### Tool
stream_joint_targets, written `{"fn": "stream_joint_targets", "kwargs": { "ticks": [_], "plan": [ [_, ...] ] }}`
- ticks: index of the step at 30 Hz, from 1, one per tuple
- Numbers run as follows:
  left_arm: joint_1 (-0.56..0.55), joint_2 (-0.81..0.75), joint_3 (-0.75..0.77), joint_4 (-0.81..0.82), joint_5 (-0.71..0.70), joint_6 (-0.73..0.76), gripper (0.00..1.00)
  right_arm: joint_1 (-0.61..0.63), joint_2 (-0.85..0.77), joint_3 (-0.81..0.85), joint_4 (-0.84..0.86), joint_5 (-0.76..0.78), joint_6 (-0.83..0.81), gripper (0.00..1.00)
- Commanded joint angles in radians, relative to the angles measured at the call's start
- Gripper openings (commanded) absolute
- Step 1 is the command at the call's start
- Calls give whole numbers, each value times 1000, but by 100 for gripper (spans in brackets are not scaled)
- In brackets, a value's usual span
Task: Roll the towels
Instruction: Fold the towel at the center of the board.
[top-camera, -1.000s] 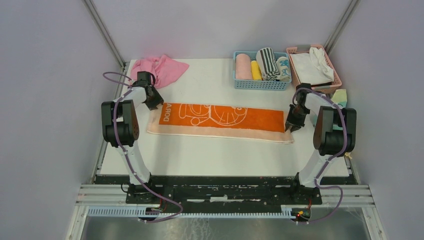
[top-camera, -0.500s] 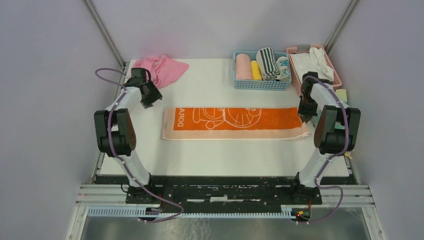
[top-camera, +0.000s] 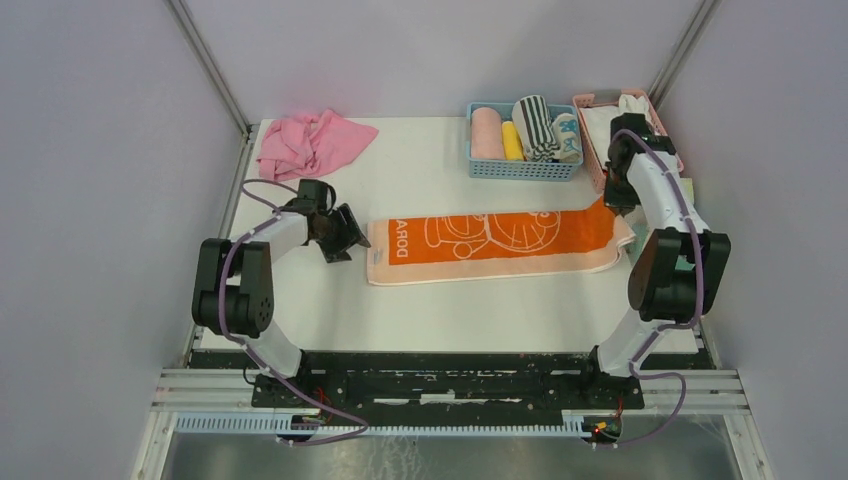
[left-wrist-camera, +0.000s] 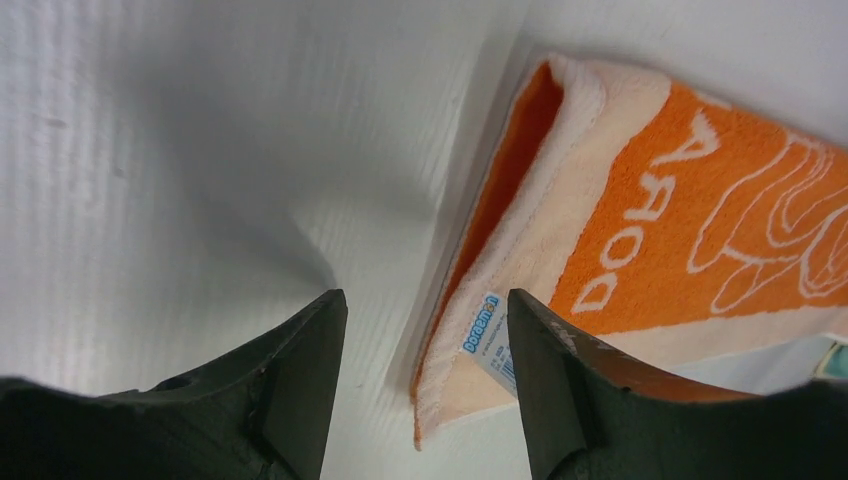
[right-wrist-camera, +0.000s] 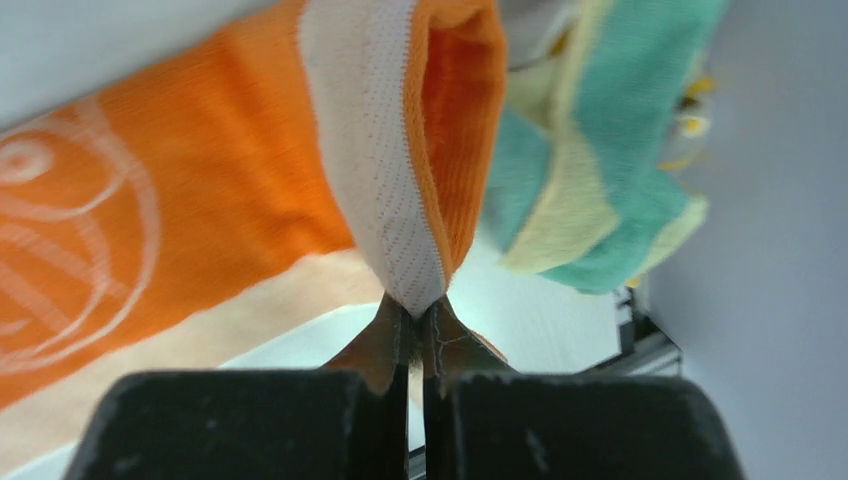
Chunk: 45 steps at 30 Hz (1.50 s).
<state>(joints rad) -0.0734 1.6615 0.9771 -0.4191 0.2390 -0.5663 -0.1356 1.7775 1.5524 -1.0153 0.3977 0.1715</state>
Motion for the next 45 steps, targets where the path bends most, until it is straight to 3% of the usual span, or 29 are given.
{"fn": "stream_joint_targets", "kwargs": {
  "ticks": [1, 9, 16, 21, 29, 45],
  "plan": [
    [-22, -41, -78, 153, 79, -107, 66, 116, -86, 42, -27, -258, 8, 0],
    [-54, -21, -160, 262, 65, -171, 56, 401, -92, 39, 86, -486, 165, 0],
    [-64, -58, -232, 308, 51, -191, 46, 681, 59, 198, 90, -487, 257, 1],
    [-69, -79, -246, 306, 41, -192, 40, 806, 174, 311, 111, -460, 340, 0],
    [-80, -81, -253, 309, 27, -191, 31, 905, 283, 401, 200, -467, 410, 0],
    [-88, -90, -260, 305, 6, -193, 29, 941, 473, 461, 323, -570, 527, 4]
  ]
}}
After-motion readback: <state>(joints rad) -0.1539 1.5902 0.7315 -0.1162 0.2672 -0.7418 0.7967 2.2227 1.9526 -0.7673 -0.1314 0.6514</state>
